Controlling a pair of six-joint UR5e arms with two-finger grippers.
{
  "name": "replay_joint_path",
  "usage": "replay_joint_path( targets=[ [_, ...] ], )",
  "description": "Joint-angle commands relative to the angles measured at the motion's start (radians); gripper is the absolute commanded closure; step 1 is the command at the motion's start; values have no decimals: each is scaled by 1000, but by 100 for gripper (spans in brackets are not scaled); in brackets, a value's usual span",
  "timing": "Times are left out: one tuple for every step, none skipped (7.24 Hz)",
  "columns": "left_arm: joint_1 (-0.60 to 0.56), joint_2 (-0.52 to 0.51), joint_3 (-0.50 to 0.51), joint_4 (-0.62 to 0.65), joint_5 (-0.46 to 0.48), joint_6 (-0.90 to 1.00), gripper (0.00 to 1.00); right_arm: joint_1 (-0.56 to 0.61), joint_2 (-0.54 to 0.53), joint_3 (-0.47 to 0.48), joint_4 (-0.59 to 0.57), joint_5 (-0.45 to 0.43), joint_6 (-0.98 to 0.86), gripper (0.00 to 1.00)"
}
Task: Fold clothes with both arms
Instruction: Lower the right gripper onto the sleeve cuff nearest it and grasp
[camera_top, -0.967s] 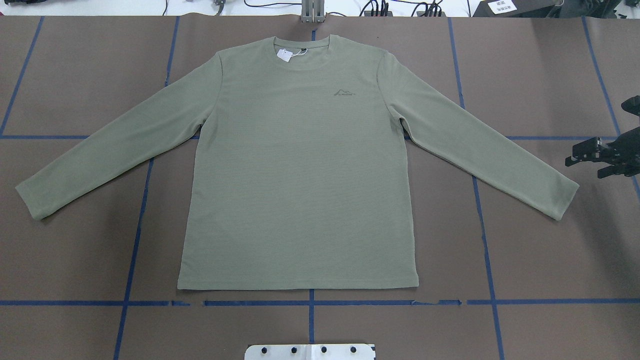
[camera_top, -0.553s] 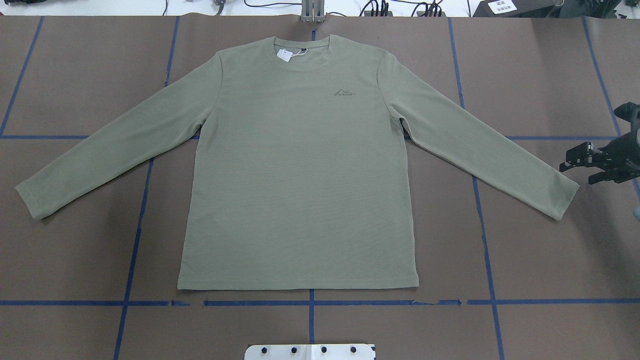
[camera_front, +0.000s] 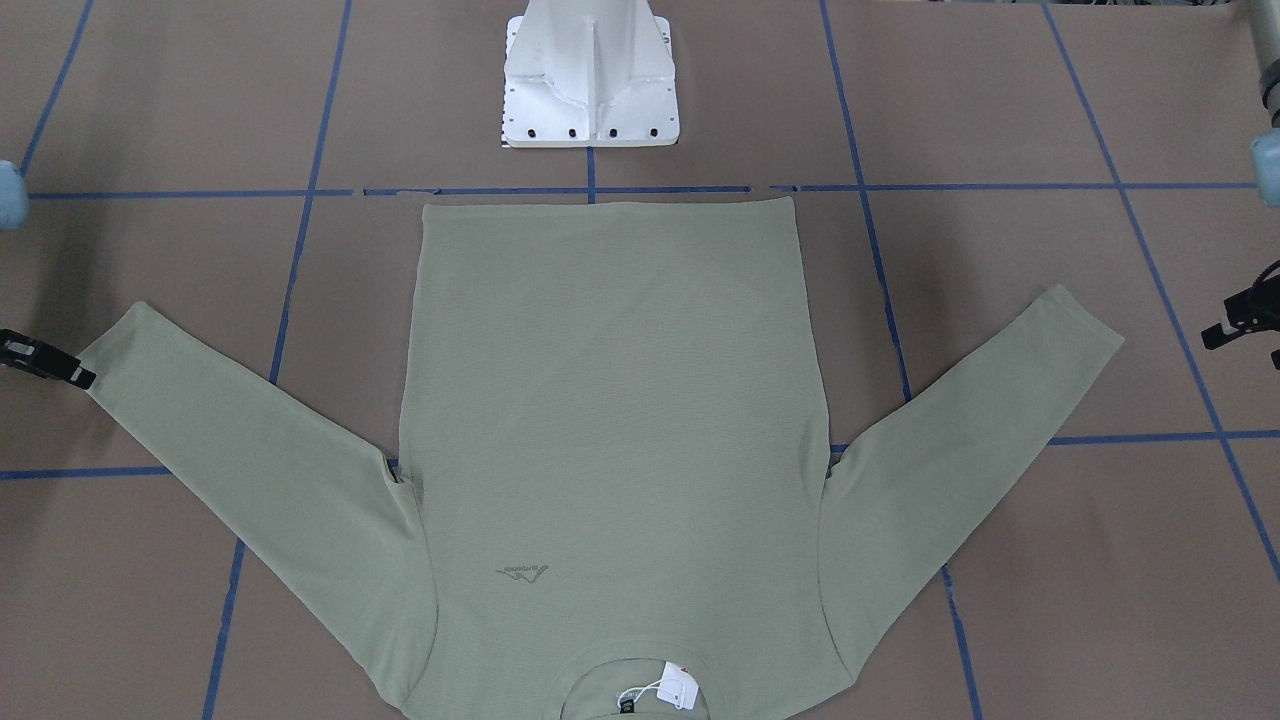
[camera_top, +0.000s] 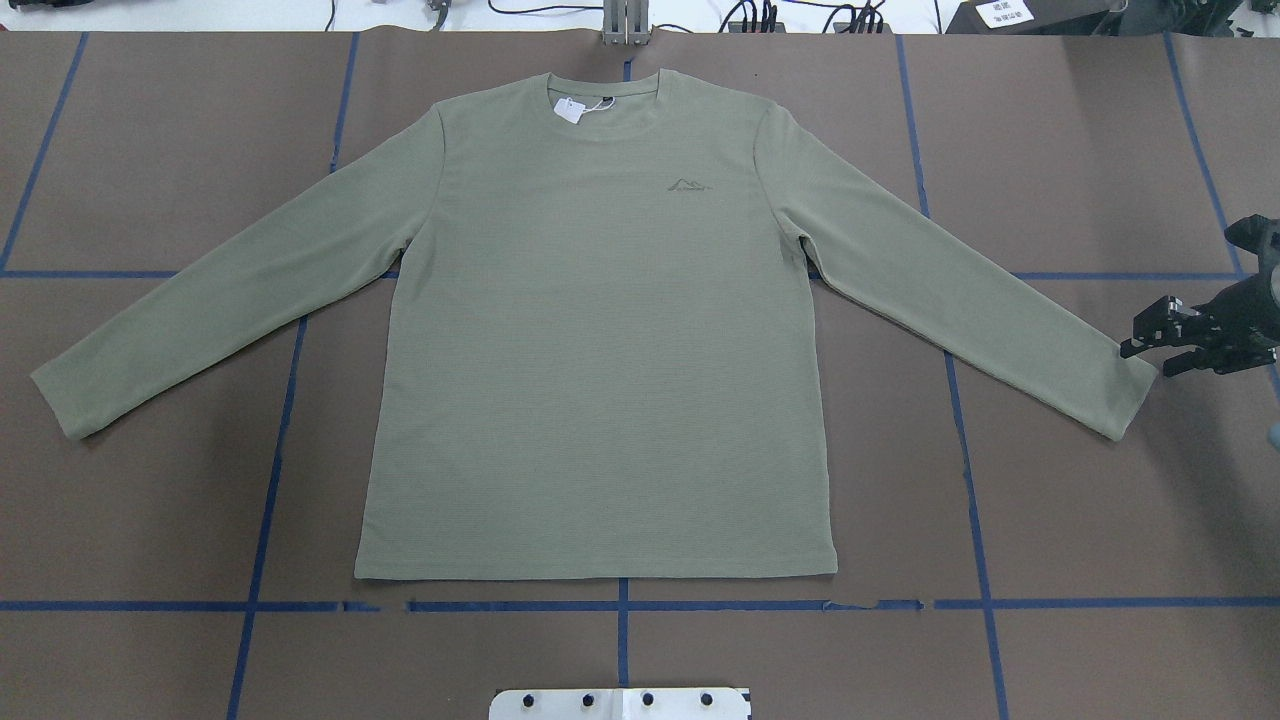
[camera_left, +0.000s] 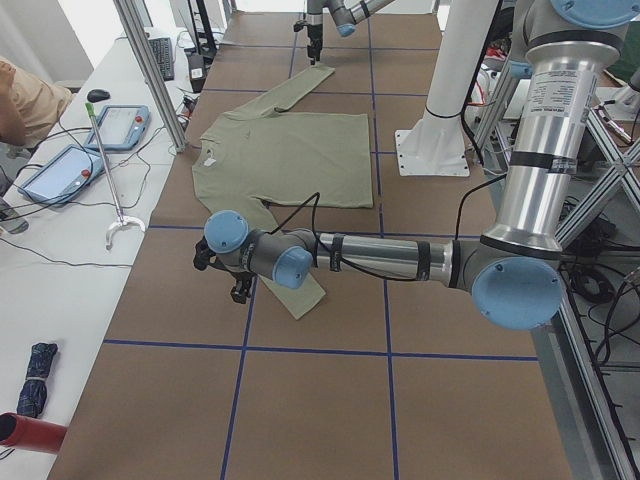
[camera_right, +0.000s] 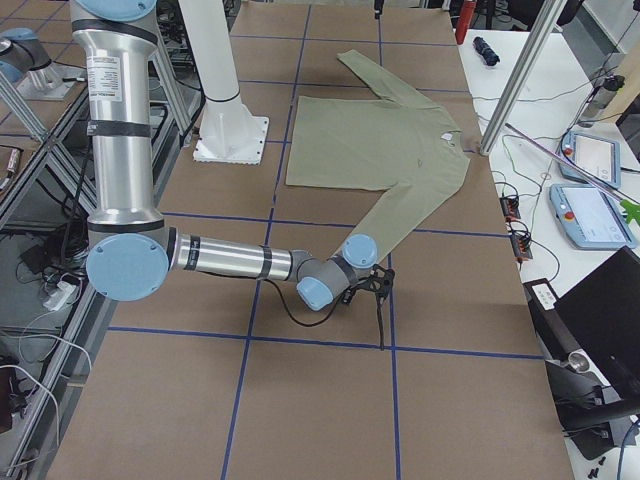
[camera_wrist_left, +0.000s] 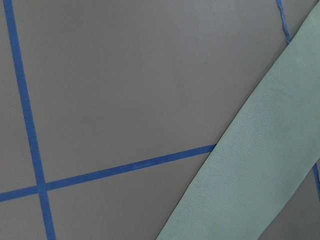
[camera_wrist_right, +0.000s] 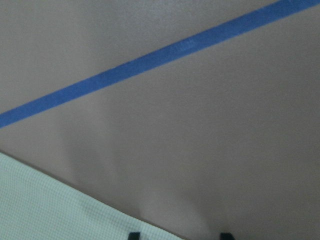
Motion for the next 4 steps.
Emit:
replay_joint_path(
  targets=[
    [0,2,1,0,0,0,0,-2,-1,10,3,9,-1,100],
    [0,2,2,0,0,-2,0,-3,-11,11,6,12,-1,100],
    [0,2,4,0,0,-2,0,-3,-27,13,53,22,0,100],
    [0,2,2,0,-3,-2,0,-2,-34,39,60,35,2,100]
  ],
)
